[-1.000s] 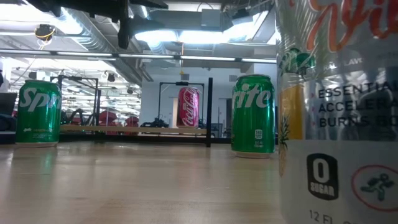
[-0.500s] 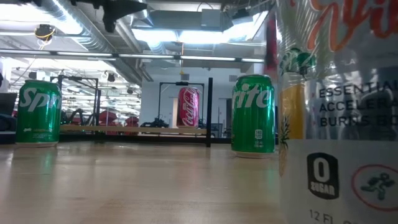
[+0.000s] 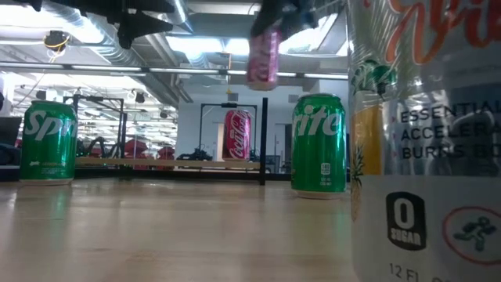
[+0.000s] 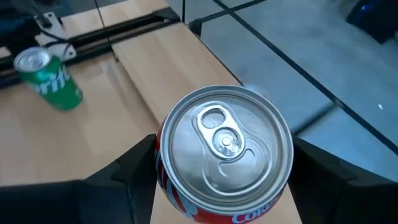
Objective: Place canned beverage on shelf
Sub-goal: Put the red soda can on the shelf aligned with the other red soda can
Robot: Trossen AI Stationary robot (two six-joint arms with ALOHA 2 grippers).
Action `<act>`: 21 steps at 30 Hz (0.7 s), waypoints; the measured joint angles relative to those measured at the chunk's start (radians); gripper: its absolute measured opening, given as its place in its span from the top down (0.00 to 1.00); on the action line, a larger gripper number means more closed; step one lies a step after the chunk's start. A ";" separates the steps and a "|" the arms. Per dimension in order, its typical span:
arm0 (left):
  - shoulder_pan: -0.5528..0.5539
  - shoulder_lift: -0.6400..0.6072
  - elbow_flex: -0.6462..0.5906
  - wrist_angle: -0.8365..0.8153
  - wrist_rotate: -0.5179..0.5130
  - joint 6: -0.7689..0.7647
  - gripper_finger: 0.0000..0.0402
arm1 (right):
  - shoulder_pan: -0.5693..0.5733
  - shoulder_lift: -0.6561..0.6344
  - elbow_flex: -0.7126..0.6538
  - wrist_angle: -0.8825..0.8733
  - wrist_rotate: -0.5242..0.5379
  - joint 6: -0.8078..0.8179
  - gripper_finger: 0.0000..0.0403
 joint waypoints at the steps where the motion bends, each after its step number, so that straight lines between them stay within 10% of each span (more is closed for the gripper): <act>1: 0.001 0.004 0.000 0.002 0.001 0.000 0.52 | -0.007 0.033 0.028 0.009 -0.011 -0.014 0.35; 21: 0.001 -0.010 0.000 -0.079 -0.130 0.186 0.52 | -0.112 0.322 0.106 0.134 -0.105 0.008 0.35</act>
